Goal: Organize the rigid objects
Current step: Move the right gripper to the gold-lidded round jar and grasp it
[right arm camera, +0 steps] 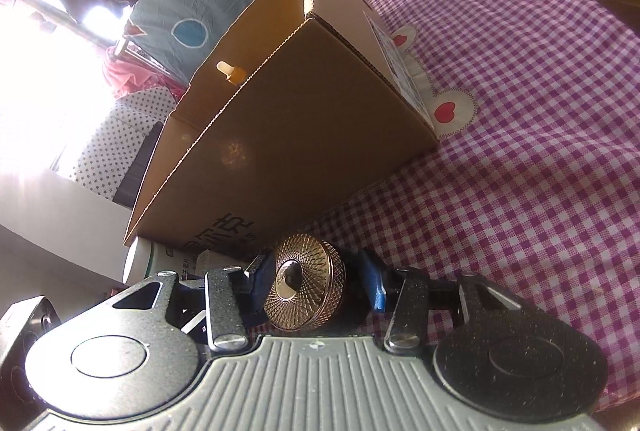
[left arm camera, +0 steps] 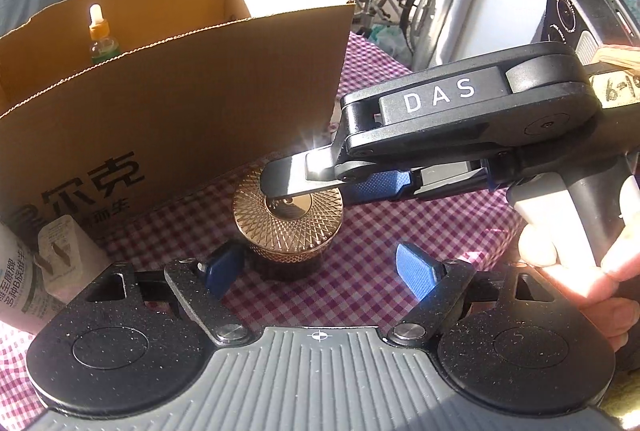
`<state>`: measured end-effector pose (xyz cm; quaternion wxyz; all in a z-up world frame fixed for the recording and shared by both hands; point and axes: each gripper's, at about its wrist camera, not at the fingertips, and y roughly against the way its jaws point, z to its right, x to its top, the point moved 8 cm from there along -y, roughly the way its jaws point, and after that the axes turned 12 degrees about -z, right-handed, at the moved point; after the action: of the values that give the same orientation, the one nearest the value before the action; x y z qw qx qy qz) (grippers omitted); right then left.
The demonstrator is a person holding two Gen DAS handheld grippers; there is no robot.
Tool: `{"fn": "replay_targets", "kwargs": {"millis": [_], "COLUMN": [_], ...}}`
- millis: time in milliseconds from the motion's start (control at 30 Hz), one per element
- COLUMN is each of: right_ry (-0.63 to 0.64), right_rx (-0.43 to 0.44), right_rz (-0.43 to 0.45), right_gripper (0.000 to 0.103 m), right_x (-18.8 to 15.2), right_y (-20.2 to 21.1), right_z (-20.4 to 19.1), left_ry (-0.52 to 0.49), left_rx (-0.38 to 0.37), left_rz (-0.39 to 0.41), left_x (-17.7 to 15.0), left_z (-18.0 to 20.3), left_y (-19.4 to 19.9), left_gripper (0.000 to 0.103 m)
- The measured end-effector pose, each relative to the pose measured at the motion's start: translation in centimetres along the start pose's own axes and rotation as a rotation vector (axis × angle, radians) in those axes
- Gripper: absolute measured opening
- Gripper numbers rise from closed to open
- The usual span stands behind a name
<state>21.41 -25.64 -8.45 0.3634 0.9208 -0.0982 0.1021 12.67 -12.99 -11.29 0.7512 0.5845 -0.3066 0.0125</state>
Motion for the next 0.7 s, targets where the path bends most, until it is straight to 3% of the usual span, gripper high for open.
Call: {"fn": "replay_targets", "kwargs": {"millis": [700], "right_ry": [-0.037], "right_rx": [0.043], "right_rz": [0.017], "right_gripper": [0.049], "right_x": [-1.0], "right_y": [1.8], "right_z": [2.4], "left_ry": [-0.015], "left_rx": [0.022], "left_rz": [-0.014], "left_x": [0.8], "left_z": [0.7], "left_y": [-0.7], "left_gripper": [0.083]}}
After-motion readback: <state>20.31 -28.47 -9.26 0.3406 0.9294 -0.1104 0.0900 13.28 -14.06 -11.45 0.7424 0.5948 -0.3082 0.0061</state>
